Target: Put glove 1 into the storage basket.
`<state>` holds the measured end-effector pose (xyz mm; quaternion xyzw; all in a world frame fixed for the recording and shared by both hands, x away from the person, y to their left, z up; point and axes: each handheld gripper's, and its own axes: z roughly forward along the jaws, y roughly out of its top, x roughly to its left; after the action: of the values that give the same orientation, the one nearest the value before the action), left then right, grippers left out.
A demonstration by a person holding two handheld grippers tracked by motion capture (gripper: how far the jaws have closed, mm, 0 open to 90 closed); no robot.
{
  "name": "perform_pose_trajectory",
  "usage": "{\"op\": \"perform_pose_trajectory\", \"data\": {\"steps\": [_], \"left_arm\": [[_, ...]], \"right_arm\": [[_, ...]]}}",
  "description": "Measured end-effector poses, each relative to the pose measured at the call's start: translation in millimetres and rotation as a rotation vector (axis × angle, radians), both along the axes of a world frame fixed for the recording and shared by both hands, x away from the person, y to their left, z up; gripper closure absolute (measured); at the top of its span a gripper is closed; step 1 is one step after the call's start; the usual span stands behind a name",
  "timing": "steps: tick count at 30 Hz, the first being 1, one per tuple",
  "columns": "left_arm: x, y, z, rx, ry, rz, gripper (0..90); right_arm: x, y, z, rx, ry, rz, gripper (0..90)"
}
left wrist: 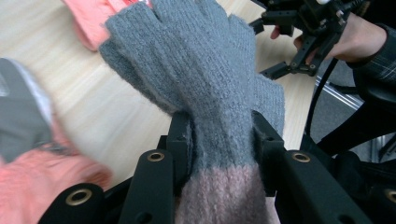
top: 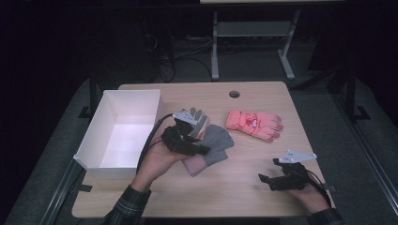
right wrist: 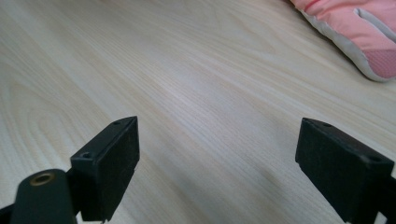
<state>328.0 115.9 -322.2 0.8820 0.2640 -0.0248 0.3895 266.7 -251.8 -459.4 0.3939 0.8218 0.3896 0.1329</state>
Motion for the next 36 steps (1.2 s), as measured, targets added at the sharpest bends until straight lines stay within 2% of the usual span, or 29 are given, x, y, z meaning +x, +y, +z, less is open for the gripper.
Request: {"op": "perform_pose_trajectory", "data": {"steps": [2,3,7,8,9,14,16,19,21,26,32,36], "left_arm": [[3.7,7.8,4.5,-0.001,-0.004,0.014,66.7],[6.7,16.1,7.7,-0.006,-0.006,0.037,66.7],[9.0,26.3,11.7,-0.008,-0.016,0.057,66.6],[10.4,34.4,15.2,-0.016,-0.026,0.084,66.6],[10.4,34.4,15.2,-0.016,-0.026,0.084,66.6],[14.9,55.0,25.5,-0.024,-0.038,0.159,66.5],[16.6,65.4,29.6,-0.037,-0.04,0.181,66.4],[18.3,82.9,35.2,-0.057,-0.05,0.241,66.1],[19.4,96.4,36.6,-0.056,-0.056,0.271,66.1],[20.5,112.4,36.5,-0.048,-0.062,0.315,66.1],[19.1,135.2,39.1,-0.032,-0.101,0.384,66.2],[19.8,146.1,37.8,-0.028,-0.115,0.398,66.2]], "right_arm": [[1.0,0.2,-0.1,-0.003,0.003,-0.001,13.4],[1.4,0.9,-1.1,-0.005,0.008,0.0,13.4],[0.5,1.6,-1.0,-0.003,0.007,0.008,13.4],[0.0,0.7,-1.9,-0.003,0.011,0.007,13.4],[0.0,0.7,-1.9,-0.003,0.011,0.007,13.4],[-1.0,0.6,-1.8,-0.007,0.012,0.005,13.4],[0.3,1.6,-2.3,-0.008,0.014,0.006,13.4],[1.4,3.1,-4.4,-0.014,0.022,0.015,13.5],[1.5,3.1,-4.7,-0.013,0.025,0.017,13.4],[1.3,4.1,-3.5,-0.011,0.017,0.023,13.5],[3.0,5.8,-4.2,-0.015,0.019,0.037,13.4],[2.3,5.3,-3.4,-0.011,0.017,0.035,13.4]]}}
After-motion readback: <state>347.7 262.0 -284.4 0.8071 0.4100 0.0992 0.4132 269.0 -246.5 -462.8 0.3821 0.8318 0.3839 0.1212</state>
